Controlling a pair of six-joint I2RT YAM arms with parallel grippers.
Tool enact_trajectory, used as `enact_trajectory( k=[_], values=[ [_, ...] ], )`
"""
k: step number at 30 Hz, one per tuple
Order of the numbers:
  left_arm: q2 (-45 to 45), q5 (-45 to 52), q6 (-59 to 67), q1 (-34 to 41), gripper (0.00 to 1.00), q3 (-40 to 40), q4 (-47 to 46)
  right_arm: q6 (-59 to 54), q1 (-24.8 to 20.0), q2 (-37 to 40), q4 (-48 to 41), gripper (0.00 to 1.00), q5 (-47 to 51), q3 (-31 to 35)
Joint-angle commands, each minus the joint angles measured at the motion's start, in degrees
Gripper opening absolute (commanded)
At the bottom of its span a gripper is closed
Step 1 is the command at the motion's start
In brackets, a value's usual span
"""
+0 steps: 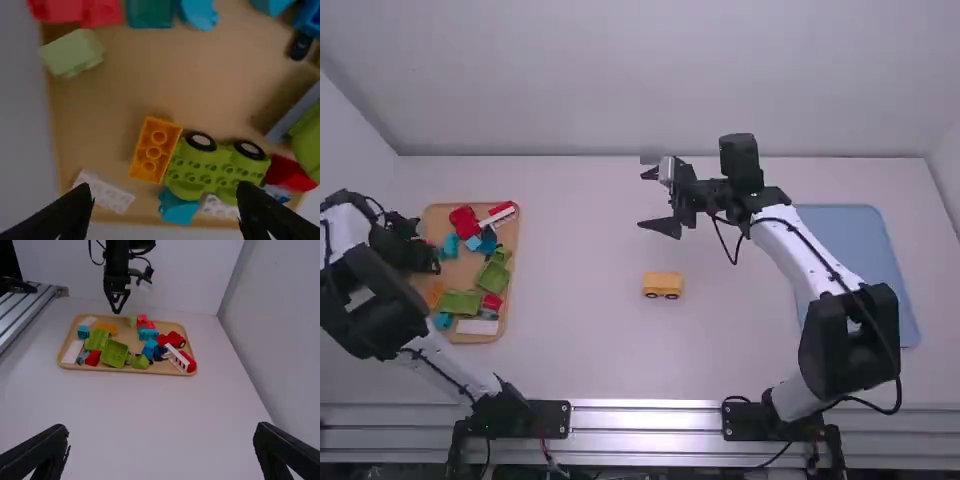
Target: Assemble lego blocks to make yellow taxi
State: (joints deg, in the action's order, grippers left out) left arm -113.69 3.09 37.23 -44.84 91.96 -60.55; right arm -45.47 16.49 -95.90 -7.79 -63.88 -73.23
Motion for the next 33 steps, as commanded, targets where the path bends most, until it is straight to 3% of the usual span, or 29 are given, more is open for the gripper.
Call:
enact_trajectory(
  k=[1, 9, 13, 14, 15, 17, 33],
  values=[
    [-1.0, 1.9, 12.5, -0.1, 0.72, -2.6, 0.5, 0.1, -0.1, -0.2, 0.0, 0.99, -0.1, -1.9],
    [-1.0, -6.2, 11.7, -0.2, 0.58, -9.7, 8.5, 0.2, -0.5, -0.2, -0.1, 0.99, 3.7, -1.9],
    [-1.0, -6.9, 11.7, -0.3, 0.58, -11.2, 9.2, 0.1, -0.5, -0.2, 0.0, 0.99, 5.7, -1.9],
    [-1.0, -6.4, 11.7, -0.6, 0.56, -11.5, 9.3, 0.0, -0.5, -0.2, 0.0, 0.99, 5.8, -1.9],
    [-1.0, -5.8, 11.8, -1.0, 0.46, -11.9, 9.9, 0.1, -0.5, -0.2, 0.0, 0.99, 5.9, -1.9],
    [-1.0, -5.3, 11.6, -1.3, 0.43, -12.3, 10.5, 0.0, -0.5, -0.2, 0.0, 0.99, 5.9, -1.9],
    [-1.0, -0.7, 12.3, -4.9, 0.5, -12.6, 10.6, -1.2, -1.2, -0.2, -0.2, 0.99, 5.9, -1.8]
  ],
)
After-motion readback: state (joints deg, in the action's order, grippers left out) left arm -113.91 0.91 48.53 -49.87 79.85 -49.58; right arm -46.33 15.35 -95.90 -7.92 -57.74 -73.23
